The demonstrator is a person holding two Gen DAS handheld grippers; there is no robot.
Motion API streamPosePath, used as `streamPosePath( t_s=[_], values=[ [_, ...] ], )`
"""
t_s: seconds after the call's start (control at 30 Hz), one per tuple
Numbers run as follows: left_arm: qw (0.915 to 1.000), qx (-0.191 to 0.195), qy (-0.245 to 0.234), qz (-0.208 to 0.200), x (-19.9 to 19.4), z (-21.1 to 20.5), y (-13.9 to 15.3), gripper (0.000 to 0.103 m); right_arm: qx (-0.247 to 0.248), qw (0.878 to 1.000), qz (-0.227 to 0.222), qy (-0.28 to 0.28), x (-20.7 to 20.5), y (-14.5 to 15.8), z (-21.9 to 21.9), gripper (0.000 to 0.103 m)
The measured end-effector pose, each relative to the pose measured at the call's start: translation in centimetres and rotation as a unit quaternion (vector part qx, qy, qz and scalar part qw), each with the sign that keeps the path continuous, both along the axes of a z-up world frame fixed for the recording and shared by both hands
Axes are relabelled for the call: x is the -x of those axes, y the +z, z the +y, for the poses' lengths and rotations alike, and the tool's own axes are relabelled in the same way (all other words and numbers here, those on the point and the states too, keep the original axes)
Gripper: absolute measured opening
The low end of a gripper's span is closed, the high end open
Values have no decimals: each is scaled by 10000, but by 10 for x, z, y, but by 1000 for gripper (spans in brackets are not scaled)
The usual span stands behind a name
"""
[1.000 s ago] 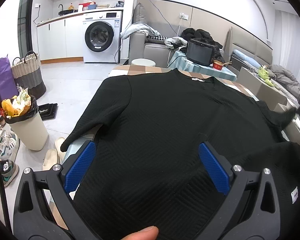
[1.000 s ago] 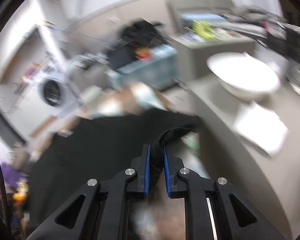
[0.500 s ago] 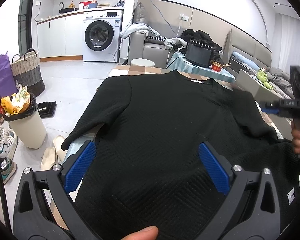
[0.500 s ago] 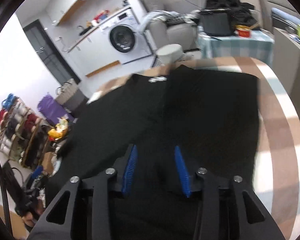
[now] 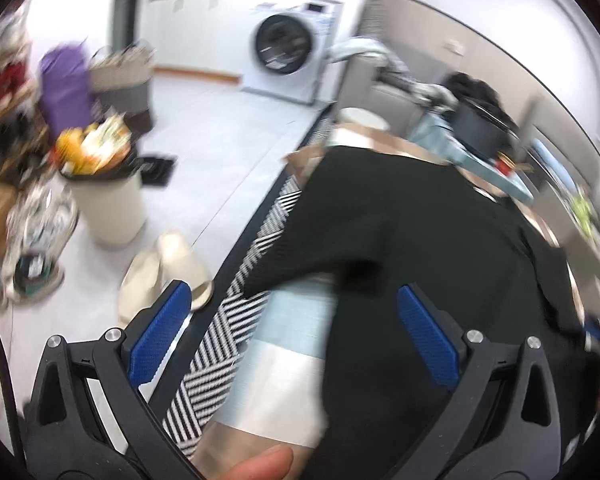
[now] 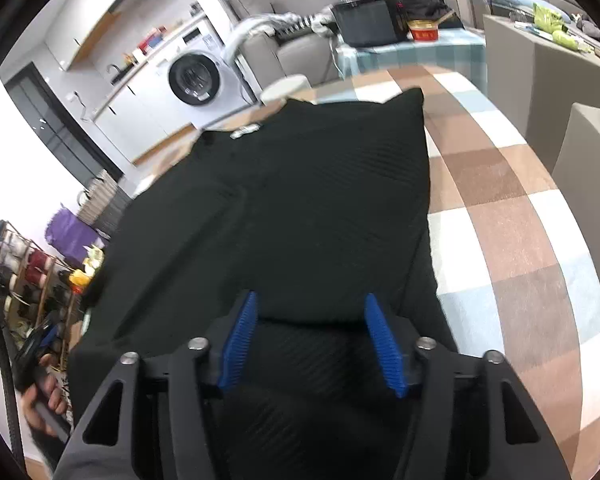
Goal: Fold small clothes
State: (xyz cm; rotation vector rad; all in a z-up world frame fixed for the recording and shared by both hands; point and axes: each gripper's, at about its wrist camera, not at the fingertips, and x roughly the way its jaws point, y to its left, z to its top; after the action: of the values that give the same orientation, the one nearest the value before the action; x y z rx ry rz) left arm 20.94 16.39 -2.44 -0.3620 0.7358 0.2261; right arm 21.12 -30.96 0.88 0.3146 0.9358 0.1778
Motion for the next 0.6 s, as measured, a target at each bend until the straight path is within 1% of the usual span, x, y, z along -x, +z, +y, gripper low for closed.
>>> streamPosePath(
  t_s=[0.07, 0.1, 0.13, 0.17, 0.2, 0.23, 0.27, 0.33, 0.37, 0.4, 0.47, 0.53, 0.6],
  values=[
    [9986, 464, 219, 116, -3, 29, -11, 96, -103, 9999, -127, 42, 9, 6, 5, 60],
    [9962, 770, 332, 223, -5, 42, -19, 90, -133, 9997, -171, 61, 12, 9, 7, 60],
    [9937, 1011, 359, 309, -8, 52, -26, 86, -156, 9996, -211, 79, 15, 12, 9, 60],
    [9891, 1377, 327, 409, -12, 63, -37, 85, -182, 9994, -281, 94, 20, 15, 11, 60],
    [9855, 1615, 286, 440, -14, 72, -46, 85, -191, 9992, -325, 103, 21, 17, 14, 60],
    [9789, 1948, 249, 561, -19, 80, -59, 85, -205, 9990, -369, 109, 25, 19, 16, 60],
    [9736, 2169, 278, 659, -22, 84, -68, 85, -222, 9989, -392, 105, 26, 21, 17, 60],
    [9589, 2728, 255, 737, -29, 93, -87, 82, -253, 9987, -427, 87, 28, 21, 18, 60],
    [9528, 2930, 259, 754, -32, 97, -94, 82, -267, 9987, -435, 78, 29, 21, 18, 60],
    [9492, 3047, 250, 750, -37, 95, -97, 82, -270, 9987, -429, 70, 29, 20, 19, 60],
    [9458, 3150, 241, 757, -41, 97, -102, 82, -268, 9989, -382, 45, 29, 17, 19, 60],
    [9418, 3286, 233, 671, -45, 98, -104, 78, -274, 9991, -324, 30, 28, 13, 18, 60],
    [9383, 3402, 226, 582, -49, 99, -103, 78, -312, 9991, -272, 1, 26, 9, 17, 60]
  ],
)
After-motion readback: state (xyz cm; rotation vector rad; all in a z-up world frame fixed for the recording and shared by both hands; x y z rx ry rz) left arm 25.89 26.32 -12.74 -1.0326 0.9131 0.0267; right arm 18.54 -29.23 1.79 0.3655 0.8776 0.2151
